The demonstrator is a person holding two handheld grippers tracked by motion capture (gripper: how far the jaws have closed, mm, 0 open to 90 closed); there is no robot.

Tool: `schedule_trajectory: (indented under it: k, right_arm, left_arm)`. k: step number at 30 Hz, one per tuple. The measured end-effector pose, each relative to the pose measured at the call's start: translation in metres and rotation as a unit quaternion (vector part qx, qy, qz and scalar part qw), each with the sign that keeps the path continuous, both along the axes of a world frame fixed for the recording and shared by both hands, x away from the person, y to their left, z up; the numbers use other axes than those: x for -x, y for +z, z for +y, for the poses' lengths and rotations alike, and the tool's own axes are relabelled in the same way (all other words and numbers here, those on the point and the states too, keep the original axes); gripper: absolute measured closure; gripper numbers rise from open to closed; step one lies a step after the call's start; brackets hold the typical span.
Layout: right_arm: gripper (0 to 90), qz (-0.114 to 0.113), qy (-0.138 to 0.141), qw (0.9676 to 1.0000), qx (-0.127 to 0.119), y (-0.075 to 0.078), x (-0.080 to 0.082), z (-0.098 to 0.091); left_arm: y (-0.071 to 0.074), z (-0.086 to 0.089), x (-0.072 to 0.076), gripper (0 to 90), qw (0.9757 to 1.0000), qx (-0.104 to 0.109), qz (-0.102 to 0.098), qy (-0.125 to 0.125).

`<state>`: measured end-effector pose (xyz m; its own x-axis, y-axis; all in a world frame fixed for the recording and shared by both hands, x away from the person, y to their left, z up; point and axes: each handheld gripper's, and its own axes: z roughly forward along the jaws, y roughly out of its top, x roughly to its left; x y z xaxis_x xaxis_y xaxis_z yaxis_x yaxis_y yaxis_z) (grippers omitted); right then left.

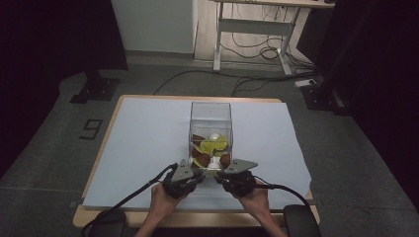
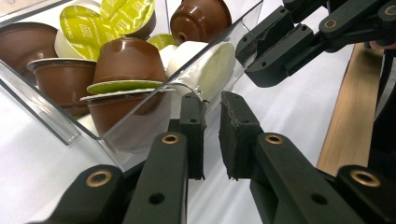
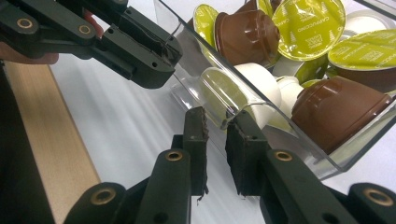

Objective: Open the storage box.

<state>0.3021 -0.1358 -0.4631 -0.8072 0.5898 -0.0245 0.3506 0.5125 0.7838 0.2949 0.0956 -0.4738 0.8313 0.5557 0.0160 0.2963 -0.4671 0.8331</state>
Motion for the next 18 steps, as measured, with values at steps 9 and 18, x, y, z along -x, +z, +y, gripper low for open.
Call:
schedule_trajectory:
  k: [9,18]
  right_arm:
    - [77.4,0.006,0.007,0.9999,0.01,-0.0023,0.0052,0.0005]
    - [72.6,0.026,0.018,0.9993,0.017,-0.0076,0.0044,-0.0033]
  left_arm:
    - [-0.0016,-0.0009,0.0058,79.2,1.0,-0.01,0.0,-0.002]
    - [-0.0058,0.0067,0.0084,77.6,0.9997,-0.014,0.004,-0.018]
